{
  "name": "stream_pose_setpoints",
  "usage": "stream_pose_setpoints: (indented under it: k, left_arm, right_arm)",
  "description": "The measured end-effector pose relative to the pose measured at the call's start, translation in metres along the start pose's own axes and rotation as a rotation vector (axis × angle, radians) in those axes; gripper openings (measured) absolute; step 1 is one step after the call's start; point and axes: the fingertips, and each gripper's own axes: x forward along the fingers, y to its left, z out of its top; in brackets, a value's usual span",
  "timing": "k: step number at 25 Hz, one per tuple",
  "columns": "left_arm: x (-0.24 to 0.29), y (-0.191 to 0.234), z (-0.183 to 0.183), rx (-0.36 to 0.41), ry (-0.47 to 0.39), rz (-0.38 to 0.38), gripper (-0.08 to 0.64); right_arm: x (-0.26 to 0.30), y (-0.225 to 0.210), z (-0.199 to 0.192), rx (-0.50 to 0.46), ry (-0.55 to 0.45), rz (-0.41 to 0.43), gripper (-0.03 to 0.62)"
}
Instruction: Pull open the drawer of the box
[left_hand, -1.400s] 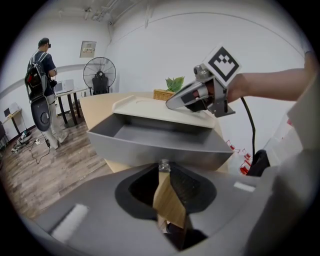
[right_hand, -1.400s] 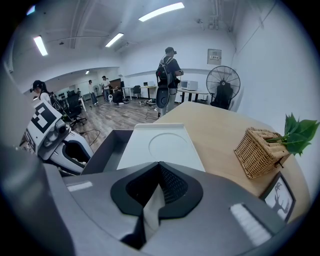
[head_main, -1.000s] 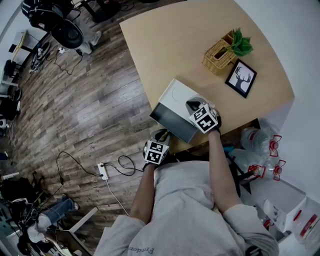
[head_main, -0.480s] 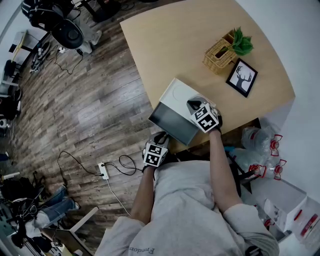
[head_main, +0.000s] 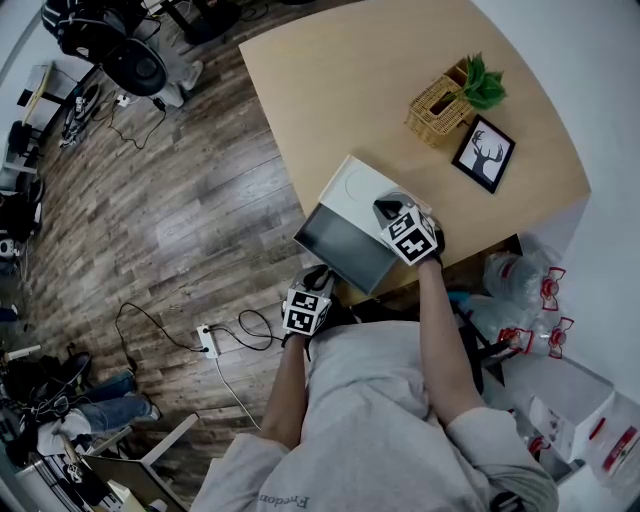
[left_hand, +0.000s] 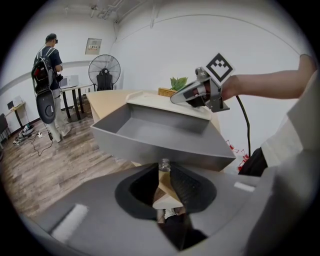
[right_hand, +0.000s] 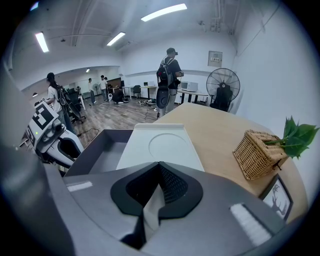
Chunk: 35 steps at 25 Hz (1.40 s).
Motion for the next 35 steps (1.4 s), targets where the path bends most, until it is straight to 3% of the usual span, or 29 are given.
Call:
stream_pose_setpoints:
  k: [19,26,29,35]
  left_arm:
    - [-0.002,-0.007,-0.008,-0.008,0.002,-0.028,0.133]
    - [-0.024,0.011,-0.030,-0.024,0.029,0.011,0.133]
    - [-0.034,0.024,-0.023,-0.004,0.016,0.012,0.133]
    - [-0.056,0.051,0.026,0.030,-0.081,0.019,0.133]
  right_arm:
    - [-0.002,0.002,0.001,-0.011,-0.002,-0.020,0.002]
    - [-0.001,0.001,0.000,0.039,0.013,-0.051,0.002]
    - [-0.006,0.012,0.000,0.116,0.008,-0.054,0.002]
    - [-0.019,0.041,-0.004,0.164,0.042,-0.083,0.002]
